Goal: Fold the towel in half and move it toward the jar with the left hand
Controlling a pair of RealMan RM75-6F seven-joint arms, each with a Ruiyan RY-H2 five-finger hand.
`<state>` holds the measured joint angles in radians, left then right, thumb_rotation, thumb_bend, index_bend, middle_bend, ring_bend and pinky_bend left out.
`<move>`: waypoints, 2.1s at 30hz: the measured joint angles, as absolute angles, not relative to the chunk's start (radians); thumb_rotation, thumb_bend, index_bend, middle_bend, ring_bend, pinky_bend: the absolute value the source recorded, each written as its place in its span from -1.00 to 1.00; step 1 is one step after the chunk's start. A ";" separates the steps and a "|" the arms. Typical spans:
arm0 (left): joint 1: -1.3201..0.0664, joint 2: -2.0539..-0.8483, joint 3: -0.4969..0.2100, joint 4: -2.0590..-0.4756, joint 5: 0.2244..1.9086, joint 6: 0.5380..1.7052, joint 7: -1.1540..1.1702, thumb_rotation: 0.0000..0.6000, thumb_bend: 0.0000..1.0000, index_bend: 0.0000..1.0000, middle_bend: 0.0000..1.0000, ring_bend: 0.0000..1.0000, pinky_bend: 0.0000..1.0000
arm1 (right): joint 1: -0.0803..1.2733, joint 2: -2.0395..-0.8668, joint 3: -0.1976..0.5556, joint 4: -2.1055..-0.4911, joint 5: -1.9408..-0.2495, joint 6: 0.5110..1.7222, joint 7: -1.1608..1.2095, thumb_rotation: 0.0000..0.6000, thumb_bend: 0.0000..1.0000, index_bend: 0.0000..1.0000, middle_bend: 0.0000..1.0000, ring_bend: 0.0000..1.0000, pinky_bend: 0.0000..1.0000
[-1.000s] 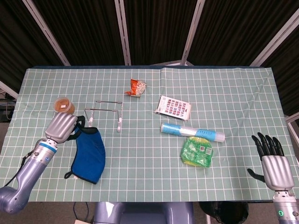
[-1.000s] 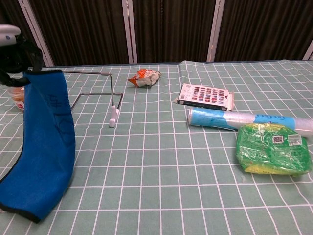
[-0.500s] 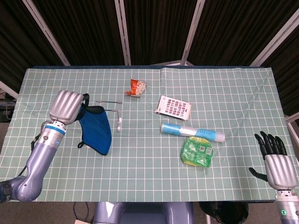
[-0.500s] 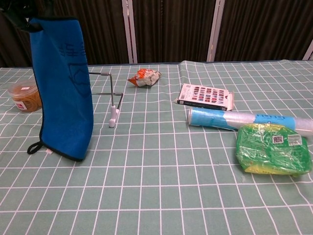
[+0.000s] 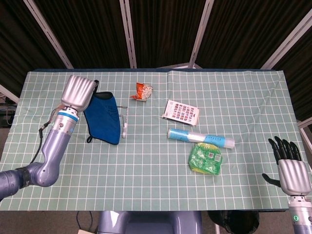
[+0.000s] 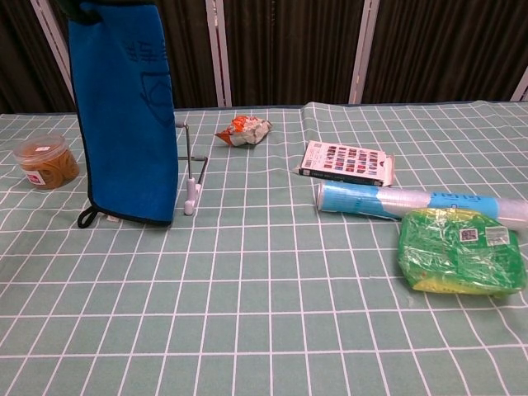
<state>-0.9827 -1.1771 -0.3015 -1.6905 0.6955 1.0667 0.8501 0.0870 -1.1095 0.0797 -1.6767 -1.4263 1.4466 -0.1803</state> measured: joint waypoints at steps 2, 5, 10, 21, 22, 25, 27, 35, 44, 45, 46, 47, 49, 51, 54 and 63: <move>-0.994 -1.197 -0.299 -1.648 0.700 1.057 0.841 1.00 0.44 0.78 0.81 0.75 1.00 | 0.088 -1.112 0.081 -1.674 -1.420 1.443 -0.184 1.00 -1.00 -1.00 -1.00 -1.00 -1.00; -1.008 -1.229 -0.297 -1.579 0.711 1.041 0.813 1.00 0.44 0.78 0.81 0.74 1.00 | 0.089 -1.115 0.082 -1.670 -1.413 1.439 -0.188 1.00 -1.00 -1.00 -1.00 -1.00 -1.00; -1.031 -1.292 -0.298 -1.446 0.715 0.986 0.751 1.00 0.44 0.78 0.81 0.74 1.00 | 0.094 -1.124 0.087 -1.662 -1.391 1.428 -0.205 1.00 -1.00 -1.00 -1.00 -1.00 -1.00; -1.103 -1.503 -0.305 -1.048 0.697 0.802 0.597 1.00 0.44 0.77 0.81 0.74 1.00 | 0.097 -1.140 0.098 -1.650 -1.344 1.417 -0.242 1.00 -1.00 -1.00 -1.00 -1.00 -1.00; -1.108 -1.520 -0.307 -1.022 0.699 0.787 0.577 1.00 0.44 0.76 0.81 0.74 1.00 | 0.097 -1.141 0.099 -1.650 -1.343 1.418 -0.245 1.00 -1.00 -1.00 -1.00 -1.00 -1.00; -1.121 -1.570 -0.313 -0.947 0.711 0.743 0.511 1.00 0.35 0.13 0.79 0.74 1.00 | 0.097 -1.145 0.099 -1.650 -1.339 1.418 -0.253 1.00 -1.00 -1.00 -1.00 -1.00 -1.00; -1.127 -1.602 -0.315 -0.898 0.723 0.712 0.472 1.00 0.02 -0.64 0.77 0.74 1.00 | 0.098 -1.148 0.099 -1.649 -1.334 1.417 -0.259 1.00 -1.00 -1.00 -1.00 -1.00 -1.00; -1.144 -1.666 -0.320 -0.781 0.652 0.580 0.429 1.00 -0.45 -1.00 0.75 0.74 1.00 | 0.097 -1.152 0.097 -1.646 -1.325 1.415 -0.267 1.00 -1.00 -1.00 -1.00 -1.00 -1.00; -1.131 -1.615 -0.354 -0.906 0.580 0.595 0.392 1.00 -0.45 -1.00 0.73 0.74 1.00 | 0.096 -1.147 0.094 -1.649 -1.336 1.417 -0.254 1.00 -1.00 -1.00 -1.00 -1.00 -1.00; -1.123 -1.601 -0.357 -0.938 0.584 0.608 0.382 1.00 -0.45 -1.00 0.73 0.74 1.00 | 0.095 -1.146 0.094 -1.651 -1.338 1.420 -0.251 1.00 -1.00 -1.00 -1.00 -1.00 -1.00; -1.115 -1.589 -0.359 -0.966 0.591 0.620 0.373 1.00 -0.45 -1.00 0.73 0.74 1.00 | 0.094 -1.144 0.093 -1.653 -1.342 1.422 -0.248 1.00 -1.00 -1.00 -1.00 -1.00 -1.00; -1.105 -1.576 -0.360 -0.996 0.601 0.634 0.363 1.00 -0.45 -1.00 0.73 0.74 1.00 | 0.092 -1.141 0.092 -1.655 -1.346 1.425 -0.243 1.00 -1.00 -1.00 -1.00 -1.00 -1.00; -1.076 -1.544 -0.361 -1.075 0.633 0.672 0.337 1.00 -0.46 -1.00 0.73 0.74 1.00 | 0.091 -1.138 0.091 -1.657 -1.351 1.428 -0.237 1.00 -1.00 -1.00 -1.00 -1.00 -1.00; -1.039 -1.508 -0.359 -1.157 0.674 0.721 0.309 1.00 -0.45 -1.00 0.72 0.73 1.00 | 0.089 -1.134 0.090 -1.659 -1.358 1.430 -0.229 1.00 -1.00 -1.00 -1.00 -1.00 -1.00; -0.979 -1.454 -0.348 -1.270 0.734 0.793 0.278 1.00 -0.45 -1.00 0.68 0.68 1.00 | 0.087 -1.128 0.088 -1.663 -1.370 1.436 -0.214 1.00 -1.00 -1.00 -1.00 -1.00 -1.00; -0.717 -1.251 -0.240 -1.592 0.962 1.089 0.208 1.00 -0.48 -1.00 -0.23 -0.20 -0.02 | 0.083 -1.104 0.083 -1.676 -1.414 1.453 -0.163 1.00 -1.00 -1.00 -1.00 -1.00 -1.00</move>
